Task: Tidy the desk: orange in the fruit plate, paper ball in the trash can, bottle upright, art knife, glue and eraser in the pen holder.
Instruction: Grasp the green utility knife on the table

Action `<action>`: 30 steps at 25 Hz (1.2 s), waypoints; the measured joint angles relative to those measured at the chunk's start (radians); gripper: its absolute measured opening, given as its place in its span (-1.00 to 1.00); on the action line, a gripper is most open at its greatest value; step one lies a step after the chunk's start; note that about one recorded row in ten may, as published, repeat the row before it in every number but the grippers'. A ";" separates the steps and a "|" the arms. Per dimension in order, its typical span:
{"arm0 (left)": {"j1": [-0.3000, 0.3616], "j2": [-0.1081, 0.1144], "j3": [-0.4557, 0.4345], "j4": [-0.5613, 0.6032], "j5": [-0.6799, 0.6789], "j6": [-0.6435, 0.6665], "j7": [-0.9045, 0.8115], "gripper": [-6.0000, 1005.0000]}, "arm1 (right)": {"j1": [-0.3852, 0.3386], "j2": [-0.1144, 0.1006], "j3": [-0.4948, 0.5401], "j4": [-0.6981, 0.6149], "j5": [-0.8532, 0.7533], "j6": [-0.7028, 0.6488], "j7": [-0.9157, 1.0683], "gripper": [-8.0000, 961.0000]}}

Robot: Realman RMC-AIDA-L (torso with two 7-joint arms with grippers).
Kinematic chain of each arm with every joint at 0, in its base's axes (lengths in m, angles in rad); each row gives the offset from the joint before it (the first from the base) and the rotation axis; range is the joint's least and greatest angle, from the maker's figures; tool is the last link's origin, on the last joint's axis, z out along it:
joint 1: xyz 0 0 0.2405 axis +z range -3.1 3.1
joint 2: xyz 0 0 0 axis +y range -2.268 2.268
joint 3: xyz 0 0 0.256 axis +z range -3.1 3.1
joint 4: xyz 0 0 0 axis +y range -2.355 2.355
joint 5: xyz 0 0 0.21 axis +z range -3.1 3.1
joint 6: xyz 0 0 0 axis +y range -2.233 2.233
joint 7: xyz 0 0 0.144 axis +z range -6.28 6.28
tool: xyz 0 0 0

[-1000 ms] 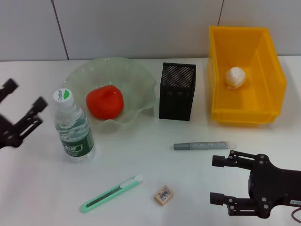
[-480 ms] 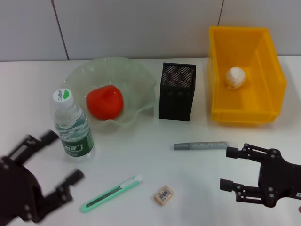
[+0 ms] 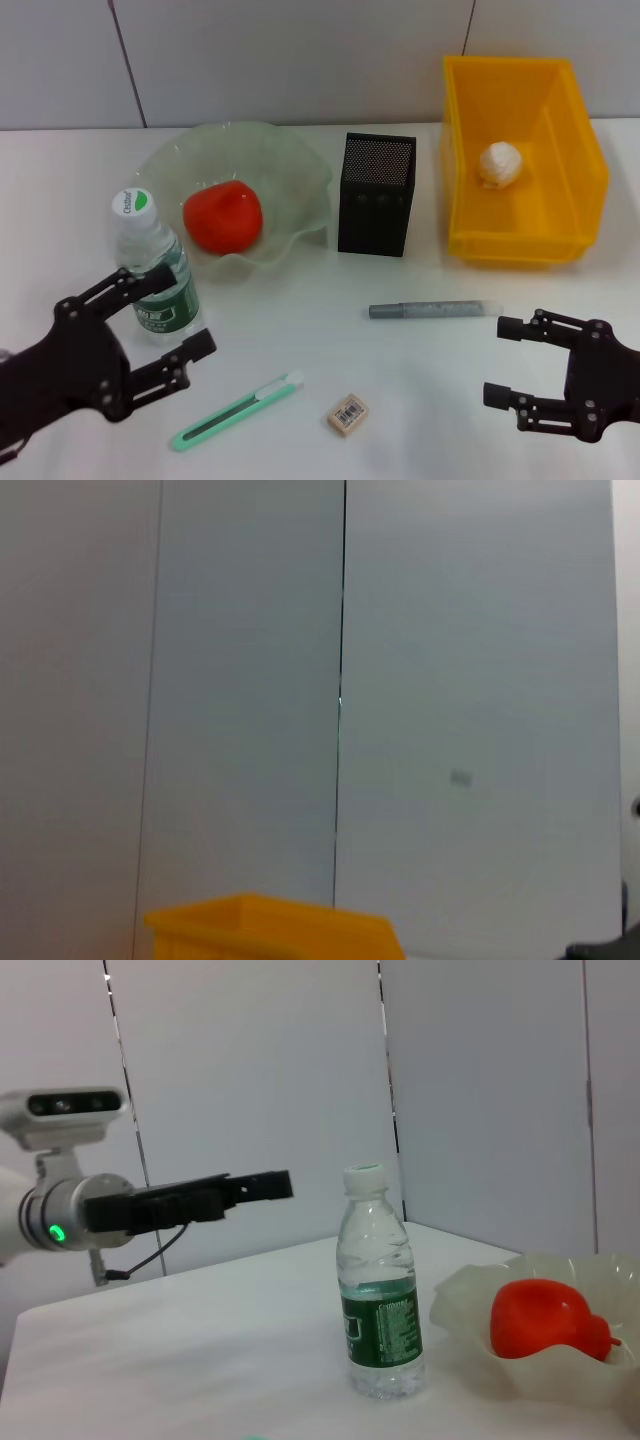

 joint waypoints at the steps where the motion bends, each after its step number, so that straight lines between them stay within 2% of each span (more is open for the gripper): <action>1: 0.005 0.000 0.041 0.071 -0.005 -0.049 -0.073 0.59 | 0.000 -0.001 0.000 0.001 0.000 0.000 0.000 0.61; 2: 0.005 0.000 0.041 0.071 -0.005 -0.049 -0.073 0.59 | 0.000 -0.001 0.000 0.001 0.000 0.000 0.000 0.61; 3: 0.021 0.000 0.107 0.157 -0.023 -0.108 -0.137 0.59 | 0.000 -0.002 0.000 0.001 0.000 0.003 0.000 0.61; 4: 0.021 0.000 0.107 0.157 -0.023 -0.108 -0.137 0.59 | 0.000 -0.002 0.000 0.000 0.000 0.003 0.000 0.61; 5: 0.101 -0.001 0.304 0.354 -0.101 -0.251 -0.202 0.60 | 0.000 -0.002 0.000 -0.001 0.000 0.005 0.000 0.61; 6: 0.140 0.000 0.376 0.435 -0.126 -0.309 -0.223 0.60 | 0.000 -0.002 0.000 -0.001 0.000 0.005 0.000 0.61; 9: 0.140 0.000 0.376 0.435 -0.126 -0.309 -0.223 0.60 | 0.000 -0.002 0.000 -0.005 0.000 0.007 0.000 0.61; 10: 0.171 0.001 0.428 0.495 -0.141 -0.352 -0.240 0.60 | 0.000 -0.001 0.000 -0.005 0.000 0.008 -0.001 0.61; 11: 0.272 0.009 0.586 0.780 -0.092 -0.543 -0.416 0.60 | 0.000 -0.001 0.000 -0.005 0.000 0.008 -0.002 0.62; 14: 0.272 0.009 0.586 0.780 -0.092 -0.543 -0.416 0.60 | 0.000 0.000 0.000 -0.006 0.000 0.009 -0.002 0.62; 15: 0.289 0.009 0.609 0.870 -0.020 -0.583 -0.516 0.60 | 0.000 -0.001 -0.001 -0.004 0.000 0.009 -0.003 0.62; 16: 0.288 0.008 0.636 1.022 0.168 -0.615 -0.780 0.60 | 0.000 -0.001 -0.001 -0.004 0.000 0.009 -0.003 0.62; 18: 0.272 0.008 0.646 1.104 0.291 -0.615 -0.961 0.60 | 0.000 -0.003 -0.001 0.000 -0.002 0.009 -0.003 0.62; 19: 0.272 0.008 0.646 1.104 0.291 -0.615 -0.961 0.59 | 0.000 -0.003 -0.001 0.000 -0.002 0.009 -0.003 0.62; 20: 0.243 0.009 0.666 1.181 0.440 -0.608 -1.154 0.59 | 0.000 -0.004 -0.001 0.000 -0.004 0.009 -0.003 0.62; 22: 0.223 0.009 0.698 1.229 0.551 -0.596 -1.268 0.59 | 0.000 -0.005 0.000 0.001 -0.008 0.011 -0.003 0.62; 23: 0.194 0.008 0.753 1.279 0.700 -0.581 -1.379 0.59 | 0.000 -0.005 0.000 0.000 -0.010 0.015 -0.003 0.62; 24: 0.194 0.008 0.753 1.279 0.700 -0.581 -1.379 0.59 | 0.000 -0.005 0.000 0.000 -0.010 0.015 -0.003 0.62; 25: 0.164 0.007 0.812 1.305 0.806 -0.567 -1.464 0.60 | 0.000 -0.006 0.000 0.000 -0.010 0.022 -0.003 0.62; 27: 0.149 0.007 0.832 1.310 0.839 -0.562 -1.491 0.60 | 0.000 -0.006 0.000 0.000 -0.010 0.025 -0.003 0.62; 28: 0.105 0.004 0.870 1.314 0.911 -0.543 -1.565 0.60 | 0.001 -0.006 0.000 -0.002 -0.010 0.028 -0.003 0.62; 30: 0.082 0.003 0.877 1.312 0.929 -0.530 -1.595 0.60 | 0.002 -0.006 0.000 -0.003 -0.010 0.029 -0.003 0.62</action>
